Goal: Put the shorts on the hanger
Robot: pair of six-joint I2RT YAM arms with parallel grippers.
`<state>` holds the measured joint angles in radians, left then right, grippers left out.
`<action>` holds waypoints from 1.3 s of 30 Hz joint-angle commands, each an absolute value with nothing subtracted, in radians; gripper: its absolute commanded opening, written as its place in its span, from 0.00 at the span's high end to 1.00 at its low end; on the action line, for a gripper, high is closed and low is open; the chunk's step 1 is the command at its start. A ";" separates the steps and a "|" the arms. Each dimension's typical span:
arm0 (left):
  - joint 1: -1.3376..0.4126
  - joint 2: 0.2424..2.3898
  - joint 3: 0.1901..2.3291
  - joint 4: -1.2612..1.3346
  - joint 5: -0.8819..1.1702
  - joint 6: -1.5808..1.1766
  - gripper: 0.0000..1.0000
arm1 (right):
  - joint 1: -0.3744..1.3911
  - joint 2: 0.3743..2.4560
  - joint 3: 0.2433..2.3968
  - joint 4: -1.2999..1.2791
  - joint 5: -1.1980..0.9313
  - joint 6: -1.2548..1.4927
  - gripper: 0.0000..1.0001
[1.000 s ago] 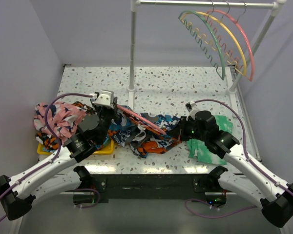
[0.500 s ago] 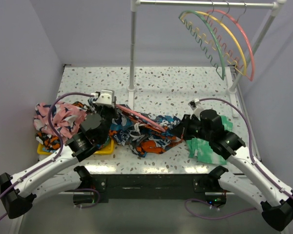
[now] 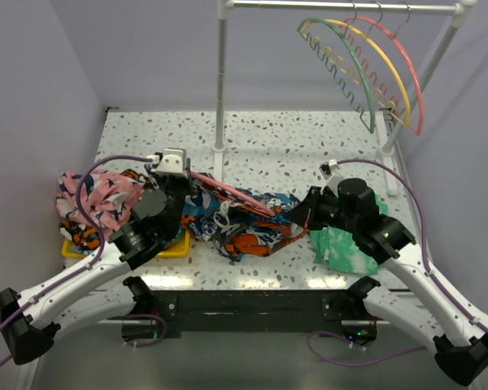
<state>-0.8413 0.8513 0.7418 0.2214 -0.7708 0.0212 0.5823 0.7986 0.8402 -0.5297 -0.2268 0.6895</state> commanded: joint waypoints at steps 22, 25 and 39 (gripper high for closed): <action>-0.816 0.819 0.707 0.336 -1.014 0.207 1.00 | 0.453 0.828 1.032 -0.706 -0.239 0.635 1.00; -0.815 0.825 0.707 0.344 -1.029 0.213 1.00 | 0.451 0.833 1.069 -0.727 -0.227 0.624 1.00; -0.815 0.850 0.706 0.356 -1.097 0.242 1.00 | 0.434 0.856 1.169 -0.762 -0.236 0.607 1.00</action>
<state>-0.8471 0.8398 0.7048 0.3542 -0.8627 0.0582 0.4622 0.8722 1.0870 -0.6880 -0.2619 0.6491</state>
